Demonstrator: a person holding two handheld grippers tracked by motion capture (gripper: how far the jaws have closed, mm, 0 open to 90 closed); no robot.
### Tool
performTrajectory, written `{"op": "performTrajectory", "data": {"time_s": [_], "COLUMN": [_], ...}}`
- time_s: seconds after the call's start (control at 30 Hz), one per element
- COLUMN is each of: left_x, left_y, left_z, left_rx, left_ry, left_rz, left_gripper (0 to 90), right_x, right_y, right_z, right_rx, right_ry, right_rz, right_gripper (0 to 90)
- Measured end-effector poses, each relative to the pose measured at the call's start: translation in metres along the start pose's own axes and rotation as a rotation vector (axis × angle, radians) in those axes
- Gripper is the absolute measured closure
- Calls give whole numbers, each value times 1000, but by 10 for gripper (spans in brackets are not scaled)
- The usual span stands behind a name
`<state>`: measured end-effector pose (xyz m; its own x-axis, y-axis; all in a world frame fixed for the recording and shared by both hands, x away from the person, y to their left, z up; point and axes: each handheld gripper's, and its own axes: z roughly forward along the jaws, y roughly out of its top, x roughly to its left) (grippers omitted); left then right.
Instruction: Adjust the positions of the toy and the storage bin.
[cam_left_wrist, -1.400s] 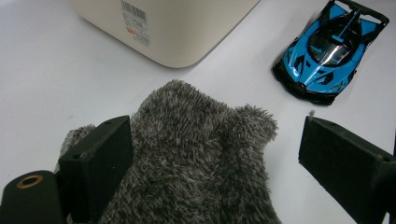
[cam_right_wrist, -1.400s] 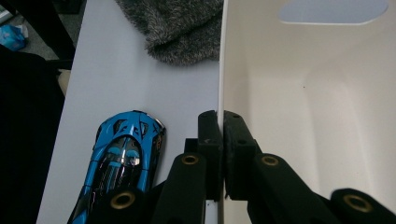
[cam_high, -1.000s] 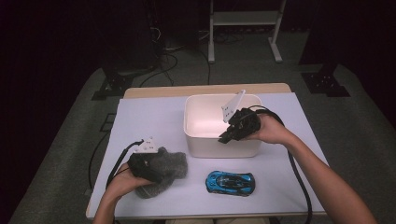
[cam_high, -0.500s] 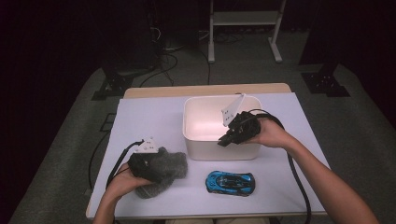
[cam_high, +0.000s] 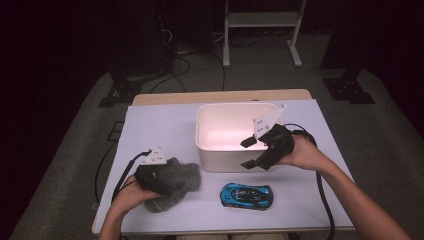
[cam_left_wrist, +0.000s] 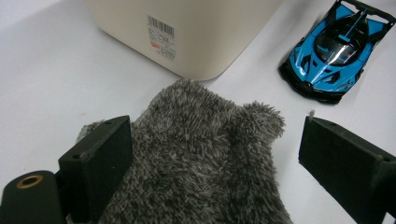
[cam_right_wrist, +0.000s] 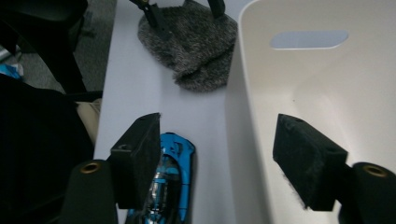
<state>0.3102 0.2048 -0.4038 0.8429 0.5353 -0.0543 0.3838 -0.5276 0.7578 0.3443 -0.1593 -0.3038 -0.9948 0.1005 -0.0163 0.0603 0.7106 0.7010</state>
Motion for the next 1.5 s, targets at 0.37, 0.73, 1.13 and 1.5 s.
{"op": "performTrajectory", "data": {"time_s": [0.37, 0.73, 1.13, 1.5], "left_x": [-3, 0, -2, -2], "left_y": [-2, -6, -6, -6], "left_z": [-5, -6, -4, -3], "left_rx": [-13, -5, 1, 6], "left_ry": [15, 21, 14, 6], "left_rz": [-1, -5, 0, 3], "left_gripper": [96, 95, 95, 95], "right_x": [40, 44, 44, 44], "right_y": [-47, -70, -86, -94], "right_z": [25, 65, 87, 102], "right_rx": [19, 99, 126, 145], "right_ry": [17, 21, -10, -32], "right_rz": [29, 51, 75, 82], "right_gripper": [186, 168, 159, 149]}}
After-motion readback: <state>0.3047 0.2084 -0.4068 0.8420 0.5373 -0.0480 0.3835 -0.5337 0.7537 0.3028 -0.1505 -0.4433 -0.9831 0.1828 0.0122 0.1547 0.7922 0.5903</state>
